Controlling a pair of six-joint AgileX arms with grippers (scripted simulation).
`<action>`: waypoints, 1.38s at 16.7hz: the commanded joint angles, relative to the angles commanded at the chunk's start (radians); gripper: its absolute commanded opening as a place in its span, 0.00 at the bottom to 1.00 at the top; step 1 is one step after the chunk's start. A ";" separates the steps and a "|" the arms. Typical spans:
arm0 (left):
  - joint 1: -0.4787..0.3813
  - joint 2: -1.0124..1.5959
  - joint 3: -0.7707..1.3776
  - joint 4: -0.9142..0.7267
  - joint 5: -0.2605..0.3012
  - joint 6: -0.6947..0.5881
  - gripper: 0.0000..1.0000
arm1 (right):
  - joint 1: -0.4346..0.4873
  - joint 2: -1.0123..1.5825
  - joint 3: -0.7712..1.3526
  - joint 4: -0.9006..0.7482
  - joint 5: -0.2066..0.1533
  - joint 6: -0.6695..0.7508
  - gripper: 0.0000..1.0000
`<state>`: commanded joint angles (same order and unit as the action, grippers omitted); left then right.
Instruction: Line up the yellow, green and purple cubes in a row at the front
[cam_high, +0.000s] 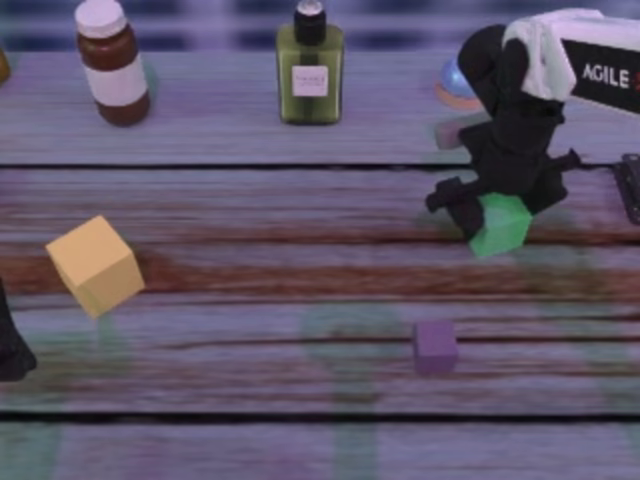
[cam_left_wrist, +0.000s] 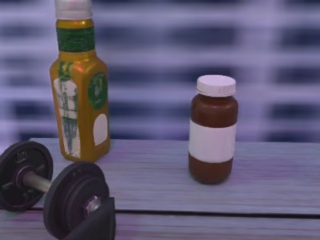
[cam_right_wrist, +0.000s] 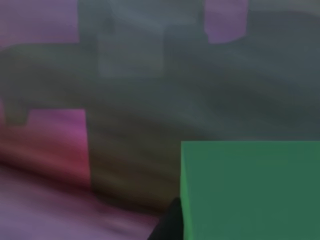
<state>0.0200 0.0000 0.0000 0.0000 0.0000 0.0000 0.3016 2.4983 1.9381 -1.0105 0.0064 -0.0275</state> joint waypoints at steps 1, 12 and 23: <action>0.000 0.000 0.000 0.000 0.000 0.000 1.00 | 0.000 0.000 0.000 0.000 0.000 0.000 0.00; 0.000 0.000 0.000 0.000 0.000 0.000 1.00 | 0.006 -0.082 0.171 -0.235 -0.002 0.000 0.00; 0.000 0.000 0.000 0.000 0.000 0.000 1.00 | 0.177 -0.181 0.027 -0.195 0.002 0.302 0.00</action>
<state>0.0200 0.0000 0.0000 0.0000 0.0000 0.0000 0.4783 2.3177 1.9647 -1.2059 0.0082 0.2748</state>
